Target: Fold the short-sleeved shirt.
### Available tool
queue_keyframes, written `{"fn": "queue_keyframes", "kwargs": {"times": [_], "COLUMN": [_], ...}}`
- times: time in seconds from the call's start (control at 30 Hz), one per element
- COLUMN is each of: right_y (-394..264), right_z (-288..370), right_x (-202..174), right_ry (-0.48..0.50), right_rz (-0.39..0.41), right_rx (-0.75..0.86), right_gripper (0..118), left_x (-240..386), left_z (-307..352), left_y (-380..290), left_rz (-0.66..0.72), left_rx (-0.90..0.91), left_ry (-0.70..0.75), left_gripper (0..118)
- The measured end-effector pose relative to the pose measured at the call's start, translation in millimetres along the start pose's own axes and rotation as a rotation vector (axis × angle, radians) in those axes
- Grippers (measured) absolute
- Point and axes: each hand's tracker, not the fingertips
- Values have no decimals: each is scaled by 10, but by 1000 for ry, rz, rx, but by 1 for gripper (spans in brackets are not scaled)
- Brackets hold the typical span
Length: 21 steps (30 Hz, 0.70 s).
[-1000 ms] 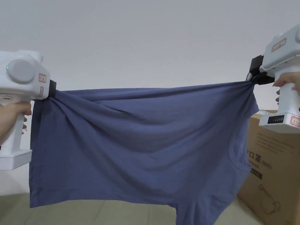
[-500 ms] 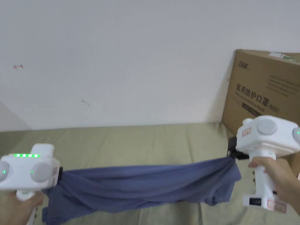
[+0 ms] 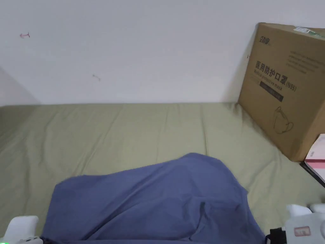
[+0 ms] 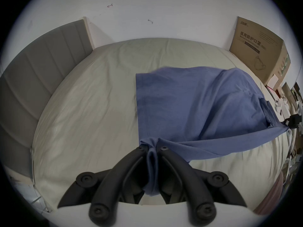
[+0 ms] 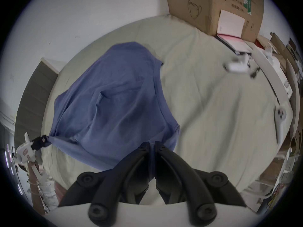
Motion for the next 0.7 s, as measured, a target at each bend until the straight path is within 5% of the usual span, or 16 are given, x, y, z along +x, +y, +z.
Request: {"fn": "queue_keyframes", "kwargs": {"times": [0.2, 0.23, 0.27, 0.33, 0.43, 0.6, 0.63, 0.67, 0.7], "right_y": [-855, -927, -975, -973, -848, -462, -401, -363, -331], "right_z": [232, 245, 254, 278, 373, 511, 517, 518, 487], "right_x": [61, 67, 73, -6, -133, -515, -621, -711, -820], "right_ry": [-44, -35, -31, -56, -98, -20, -3, 9, 12], "right_rz": [36, 39, 37, 33, 79, 136, 151, 170, 191], "right_rx": [-84, -77, -72, -73, 3, 108, 128, 158, 177], "right_gripper": [6, 10, 28, 67, 73, 69, 57, 24, 3], "left_x": [-27, -41, -36, -39, -77, 43, 79, 129, 179], "left_z": [439, 489, 519, 551, 689, 879, 866, 852, 819], "left_y": [-645, -709, -735, -710, -613, -273, -224, -207, -191], "left_rz": [-22, -17, -25, -26, 53, 106, 100, 94, 83], "left_rx": [-51, -43, -41, -74, -22, 56, 54, 54, 55], "left_ry": [-2, -19, -29, 35, -32, -93, -98, -103, -113], "left_gripper": [10, 20, 45, 69, 91, 88, 79, 49, 15]}}
